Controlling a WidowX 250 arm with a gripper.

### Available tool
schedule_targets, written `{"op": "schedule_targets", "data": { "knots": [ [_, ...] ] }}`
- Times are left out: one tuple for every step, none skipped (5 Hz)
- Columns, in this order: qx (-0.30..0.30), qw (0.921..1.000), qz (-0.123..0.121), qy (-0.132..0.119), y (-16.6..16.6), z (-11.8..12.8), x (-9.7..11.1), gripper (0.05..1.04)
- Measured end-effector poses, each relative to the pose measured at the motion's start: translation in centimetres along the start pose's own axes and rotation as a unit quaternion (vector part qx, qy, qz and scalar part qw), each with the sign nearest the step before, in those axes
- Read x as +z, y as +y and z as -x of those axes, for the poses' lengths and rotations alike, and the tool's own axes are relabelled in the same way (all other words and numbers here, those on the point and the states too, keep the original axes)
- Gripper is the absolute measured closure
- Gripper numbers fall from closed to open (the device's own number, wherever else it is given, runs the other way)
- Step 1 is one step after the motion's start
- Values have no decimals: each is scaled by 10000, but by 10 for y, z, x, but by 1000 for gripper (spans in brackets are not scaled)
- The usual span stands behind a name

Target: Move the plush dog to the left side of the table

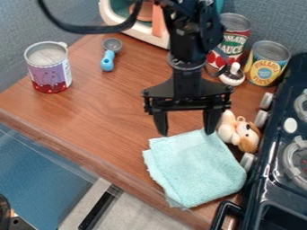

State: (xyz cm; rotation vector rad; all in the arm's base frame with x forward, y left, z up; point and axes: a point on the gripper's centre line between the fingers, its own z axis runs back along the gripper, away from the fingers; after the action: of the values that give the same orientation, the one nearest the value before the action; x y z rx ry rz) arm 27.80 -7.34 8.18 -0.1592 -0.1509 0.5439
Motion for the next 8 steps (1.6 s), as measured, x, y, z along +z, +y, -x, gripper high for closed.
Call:
{"op": "schedule_targets", "data": {
  "knots": [
    [-355, 9989, -217, 210, -10, -12, -6, 83],
    [-878, 9952, -100, 409, -24, -24, -11, 83],
    [-1191, 9920, -55, 416, -37, -35, -19, 83],
    [-1461, 9881, 37, 487, -52, -39, -30, 83],
    [-1652, 9845, 104, 573, -60, -42, -40, 83],
    [-1752, 9819, 167, 706, -68, -46, -49, 83],
    [-1811, 9796, 273, 822, -77, -45, -60, 115],
    [-1822, 9797, 319, 774, -81, -45, -66, 272]
  ]
}}
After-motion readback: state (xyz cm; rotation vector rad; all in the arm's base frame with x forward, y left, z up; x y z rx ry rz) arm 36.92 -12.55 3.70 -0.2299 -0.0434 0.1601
